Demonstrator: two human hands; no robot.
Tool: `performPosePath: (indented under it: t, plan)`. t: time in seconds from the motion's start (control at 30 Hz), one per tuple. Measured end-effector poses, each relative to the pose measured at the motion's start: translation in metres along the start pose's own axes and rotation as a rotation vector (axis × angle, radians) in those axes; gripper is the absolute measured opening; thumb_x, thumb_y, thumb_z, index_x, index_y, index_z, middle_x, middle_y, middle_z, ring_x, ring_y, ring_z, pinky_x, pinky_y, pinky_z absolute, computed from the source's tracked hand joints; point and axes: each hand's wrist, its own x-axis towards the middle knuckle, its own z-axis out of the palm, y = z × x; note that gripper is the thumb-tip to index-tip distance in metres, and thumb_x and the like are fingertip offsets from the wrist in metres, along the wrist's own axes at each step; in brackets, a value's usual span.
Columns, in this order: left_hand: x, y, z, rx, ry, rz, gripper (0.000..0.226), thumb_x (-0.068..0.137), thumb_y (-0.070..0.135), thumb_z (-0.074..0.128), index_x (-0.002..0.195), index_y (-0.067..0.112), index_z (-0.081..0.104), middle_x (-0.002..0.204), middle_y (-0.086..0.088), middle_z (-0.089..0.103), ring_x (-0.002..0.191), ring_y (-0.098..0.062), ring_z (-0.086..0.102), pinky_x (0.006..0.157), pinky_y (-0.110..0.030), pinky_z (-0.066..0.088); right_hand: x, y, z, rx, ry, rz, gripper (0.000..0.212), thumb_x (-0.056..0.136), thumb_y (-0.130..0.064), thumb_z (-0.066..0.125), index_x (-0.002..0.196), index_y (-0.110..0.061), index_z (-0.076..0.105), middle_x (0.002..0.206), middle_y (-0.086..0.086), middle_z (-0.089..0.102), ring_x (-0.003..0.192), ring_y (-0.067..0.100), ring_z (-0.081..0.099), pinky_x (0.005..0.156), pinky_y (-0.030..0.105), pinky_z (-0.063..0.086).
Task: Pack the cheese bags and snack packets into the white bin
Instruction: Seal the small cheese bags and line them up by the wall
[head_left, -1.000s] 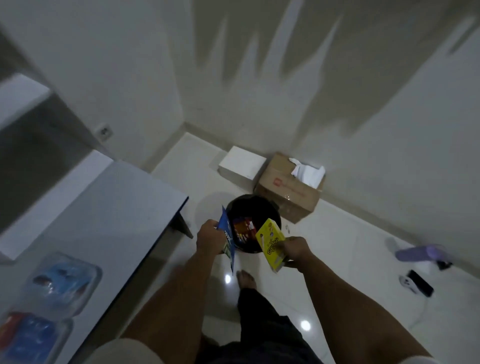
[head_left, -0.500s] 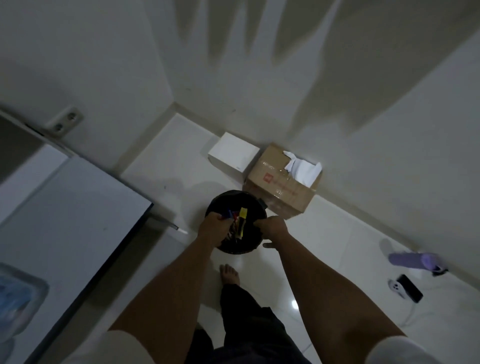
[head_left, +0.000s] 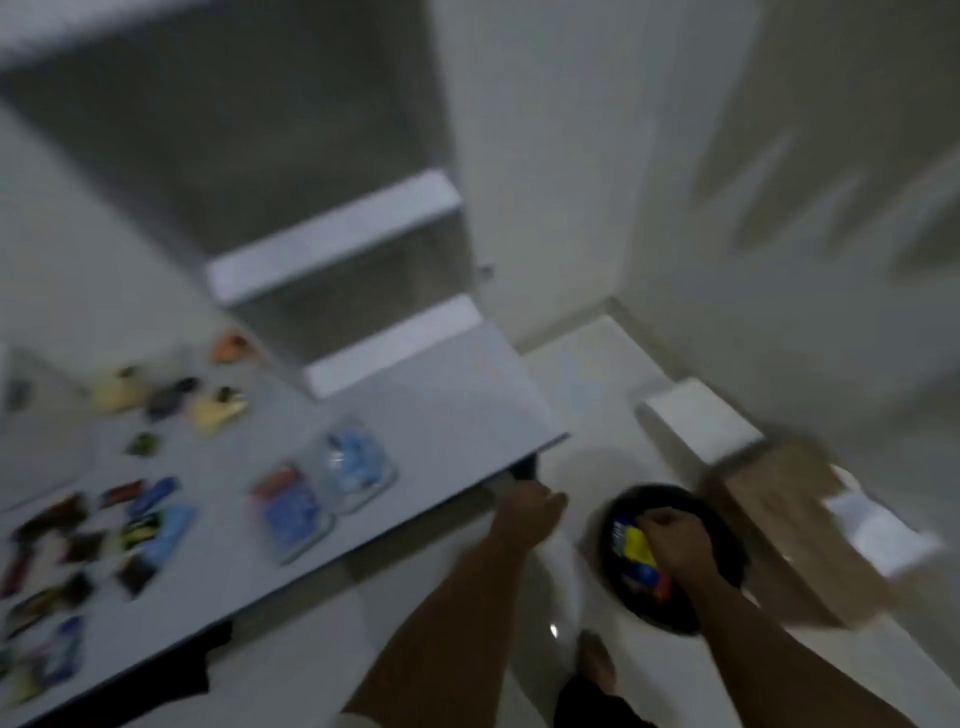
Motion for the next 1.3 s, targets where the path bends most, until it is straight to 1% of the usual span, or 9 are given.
performPosePath:
  t: [0.17, 0.37, 0.53, 0.73, 0.93, 1.1, 1.17, 1.23, 1.3]
  plan:
    - [-0.054, -0.121, -0.107, -0.121, 0.2, 0.019, 0.045, 0.094, 0.048, 0.056, 0.112, 0.01, 0.073, 0.121, -0.011, 0.071, 0.116, -0.028, 0.065, 0.097, -0.029, 0.048, -0.047, -0.097, 0.097, -0.051, 0.01, -0.196, 0.021, 0.095, -0.018, 0.069, 0.099, 0.001, 0.077, 0.11, 0.023, 0.074, 0.108, 0.042, 0.067, 0.093, 0.045, 0.051]
    - [-0.121, -0.295, -0.228, -0.227, 0.465, -0.116, 0.047, 0.098, 0.046, 0.052, 0.121, 0.01, 0.07, 0.128, -0.012, 0.069, 0.119, -0.031, 0.063, 0.099, -0.033, 0.05, -0.145, -0.209, 0.226, -0.14, -0.111, -0.457, 0.02, 0.092, -0.021, 0.069, 0.099, -0.006, 0.08, 0.105, 0.016, 0.077, 0.103, 0.034, 0.07, 0.083, 0.031, 0.048]
    - [-0.154, -0.385, -0.292, -0.332, 0.632, -0.186, 0.042, 0.096, 0.044, 0.054, 0.108, 0.009, 0.074, 0.116, -0.011, 0.072, 0.107, -0.03, 0.066, 0.091, -0.033, 0.051, -0.203, -0.278, 0.299, -0.174, -0.163, -0.626, 0.018, 0.091, -0.024, 0.068, 0.092, -0.011, 0.081, 0.096, 0.012, 0.077, 0.098, 0.029, 0.07, 0.078, 0.023, 0.042]
    - [-0.149, -0.435, -0.33, -0.347, 0.707, -0.2, 0.038, 0.097, 0.04, 0.055, 0.109, 0.011, 0.076, 0.107, -0.011, 0.074, 0.098, -0.028, 0.068, 0.084, -0.034, 0.054, -0.215, -0.327, 0.365, -0.233, -0.209, -0.692, 0.036, 0.093, -0.018, 0.064, 0.057, -0.022, 0.059, 0.069, 0.005, 0.064, 0.075, 0.022, 0.062, 0.067, 0.026, 0.038]
    - [-0.107, -0.452, -0.384, -0.381, 0.684, -0.211, 0.025, 0.098, 0.032, 0.055, 0.094, 0.014, 0.072, 0.09, -0.007, 0.072, 0.079, -0.019, 0.065, 0.077, -0.035, 0.054, -0.192, -0.387, 0.417, -0.164, -0.276, -0.629, 0.011, 0.091, -0.02, 0.069, 0.092, -0.015, 0.079, 0.095, 0.007, 0.078, 0.095, 0.025, 0.071, 0.087, 0.033, 0.055]
    - [-0.046, -0.447, -0.465, -0.41, 0.631, -0.178, 0.04, 0.099, 0.032, 0.056, 0.132, 0.011, 0.062, 0.128, -0.009, 0.066, 0.118, -0.029, 0.063, 0.086, -0.025, 0.045, -0.154, -0.475, 0.462, -0.116, -0.265, -0.59, 0.019, 0.092, -0.022, 0.065, 0.098, -0.012, 0.08, 0.101, 0.007, 0.077, 0.099, 0.023, 0.068, 0.081, 0.024, 0.042]
    - [-0.017, -0.443, -0.499, -0.424, 0.609, -0.167, 0.041, 0.099, 0.032, 0.055, 0.134, 0.011, 0.059, 0.13, -0.01, 0.065, 0.118, -0.032, 0.064, 0.093, -0.026, 0.048, -0.133, -0.515, 0.483, -0.073, -0.273, -0.548, 0.017, 0.091, -0.021, 0.064, 0.084, -0.015, 0.078, 0.09, 0.009, 0.076, 0.091, 0.025, 0.068, 0.076, 0.026, 0.044]
    - [0.015, -0.44, -0.531, -0.451, 0.613, -0.161, 0.04, 0.098, 0.031, 0.056, 0.133, 0.011, 0.059, 0.128, -0.015, 0.067, 0.111, -0.035, 0.067, 0.093, -0.039, 0.057, -0.112, -0.556, 0.506, -0.022, -0.291, -0.51, 0.016, 0.091, -0.021, 0.065, 0.082, -0.015, 0.077, 0.087, 0.008, 0.075, 0.088, 0.024, 0.069, 0.078, 0.029, 0.051]
    - [0.05, -0.441, -0.56, -0.463, 0.639, -0.161, 0.047, 0.098, 0.03, 0.06, 0.142, 0.013, 0.053, 0.136, -0.013, 0.062, 0.113, -0.03, 0.064, 0.092, -0.034, 0.051, -0.091, -0.593, 0.53, 0.013, -0.311, -0.496, 0.017, 0.091, -0.02, 0.065, 0.077, -0.018, 0.075, 0.08, 0.002, 0.071, 0.081, 0.019, 0.065, 0.077, 0.029, 0.05]
